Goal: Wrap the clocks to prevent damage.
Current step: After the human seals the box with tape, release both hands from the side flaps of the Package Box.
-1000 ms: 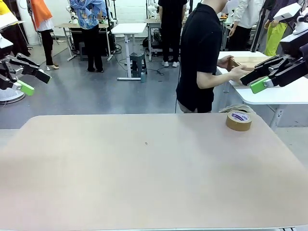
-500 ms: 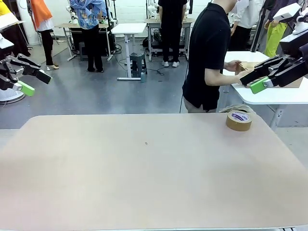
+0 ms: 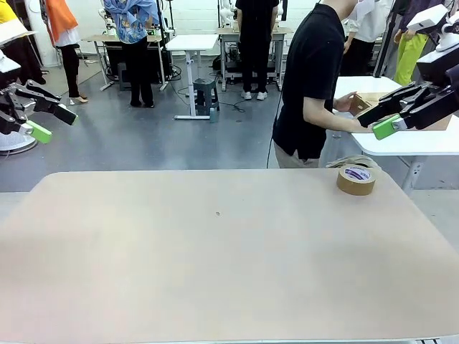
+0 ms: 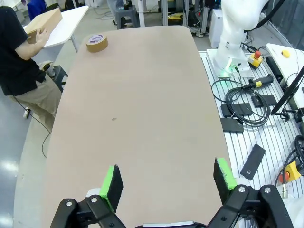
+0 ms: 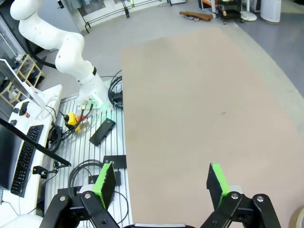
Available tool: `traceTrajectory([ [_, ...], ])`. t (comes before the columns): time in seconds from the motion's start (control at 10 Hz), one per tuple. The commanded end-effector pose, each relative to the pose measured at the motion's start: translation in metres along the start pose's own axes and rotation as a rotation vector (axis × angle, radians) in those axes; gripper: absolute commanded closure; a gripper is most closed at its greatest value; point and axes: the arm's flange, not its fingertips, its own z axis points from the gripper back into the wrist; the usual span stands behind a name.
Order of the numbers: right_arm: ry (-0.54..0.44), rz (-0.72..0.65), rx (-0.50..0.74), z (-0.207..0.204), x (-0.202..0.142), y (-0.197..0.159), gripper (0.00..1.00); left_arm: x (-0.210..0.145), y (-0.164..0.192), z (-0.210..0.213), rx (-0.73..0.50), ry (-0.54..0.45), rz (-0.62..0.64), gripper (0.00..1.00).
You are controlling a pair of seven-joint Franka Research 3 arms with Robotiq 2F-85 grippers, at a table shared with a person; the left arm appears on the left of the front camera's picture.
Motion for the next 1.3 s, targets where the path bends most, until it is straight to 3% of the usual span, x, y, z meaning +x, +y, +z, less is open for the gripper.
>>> traceTrajectory([
  [0.0, -0.002, 0.000, -0.003, -0.0002, -0.0001, -0.0006, 0.00, 0.0020, 0.0010, -0.0006, 0.009, 0.001, 0.007, 0.00],
  [1.2, -0.002, 0.000, -0.003, -0.0002, -0.0001, -0.0006, 0.00, 0.0020, 0.0010, -0.0006, 0.009, 0.001, 0.007, 0.00],
])
